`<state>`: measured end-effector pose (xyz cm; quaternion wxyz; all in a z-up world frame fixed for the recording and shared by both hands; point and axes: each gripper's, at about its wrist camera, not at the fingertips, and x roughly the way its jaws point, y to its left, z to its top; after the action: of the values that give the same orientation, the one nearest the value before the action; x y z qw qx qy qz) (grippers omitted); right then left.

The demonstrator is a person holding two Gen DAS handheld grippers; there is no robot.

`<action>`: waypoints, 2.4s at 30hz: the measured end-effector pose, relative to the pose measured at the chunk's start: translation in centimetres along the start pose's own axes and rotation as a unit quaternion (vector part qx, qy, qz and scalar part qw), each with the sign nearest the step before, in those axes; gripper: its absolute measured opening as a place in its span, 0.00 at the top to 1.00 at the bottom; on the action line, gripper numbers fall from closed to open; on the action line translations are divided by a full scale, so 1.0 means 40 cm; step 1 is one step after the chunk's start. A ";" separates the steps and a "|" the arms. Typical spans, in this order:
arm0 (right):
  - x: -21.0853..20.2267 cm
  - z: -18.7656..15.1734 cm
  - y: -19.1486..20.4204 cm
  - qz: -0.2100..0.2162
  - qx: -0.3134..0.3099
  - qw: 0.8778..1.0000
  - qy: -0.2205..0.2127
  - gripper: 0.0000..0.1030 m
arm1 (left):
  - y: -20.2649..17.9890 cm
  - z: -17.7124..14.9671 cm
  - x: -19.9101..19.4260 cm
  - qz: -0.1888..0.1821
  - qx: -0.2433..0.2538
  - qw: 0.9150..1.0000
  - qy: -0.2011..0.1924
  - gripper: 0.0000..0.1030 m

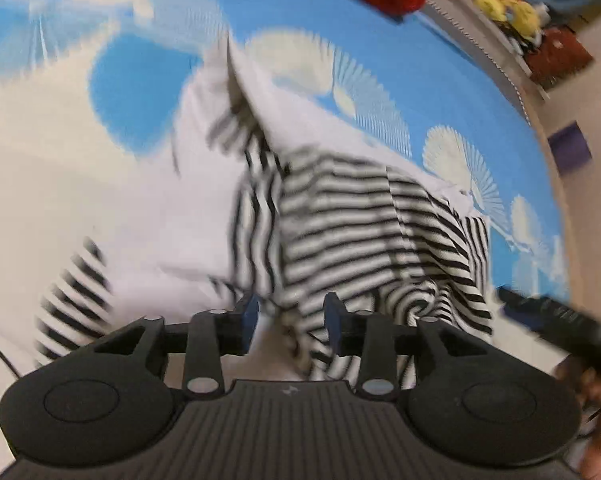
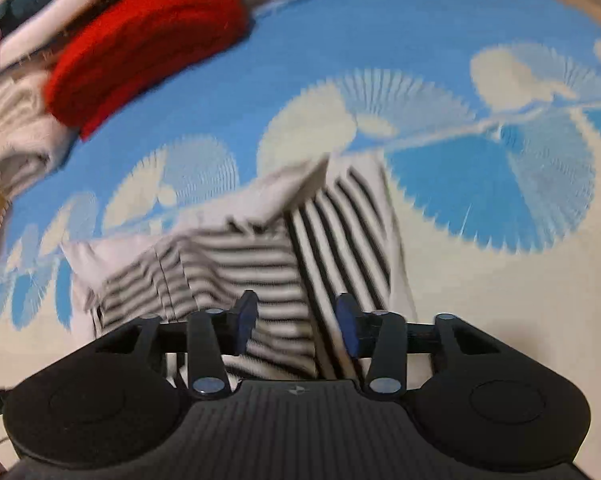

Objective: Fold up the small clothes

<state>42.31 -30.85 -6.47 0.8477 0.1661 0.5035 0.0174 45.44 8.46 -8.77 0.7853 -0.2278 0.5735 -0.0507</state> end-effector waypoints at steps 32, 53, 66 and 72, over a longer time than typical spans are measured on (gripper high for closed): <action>0.034 -0.004 -0.002 -0.020 0.047 0.999 0.017 0.70 | 0.023 0.003 -0.002 0.049 0.021 0.995 -0.081 0.66; -0.042 -0.019 0.116 -0.043 -0.055 0.993 -0.093 0.69 | -0.035 -0.034 0.043 0.096 0.063 0.992 -0.058 0.86; 0.022 -0.072 0.238 0.054 -0.117 0.991 -0.021 0.61 | -0.054 -0.057 -0.008 0.125 0.093 0.984 -0.091 0.85; 0.148 -0.147 0.257 0.016 -0.191 0.970 0.148 0.59 | -0.051 -0.040 -0.008 0.120 0.085 0.985 -0.089 0.85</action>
<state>41.57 -18.43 -10.98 0.7794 0.0049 0.6080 0.1515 44.22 6.29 -8.03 0.8501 -0.0932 0.5180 0.0157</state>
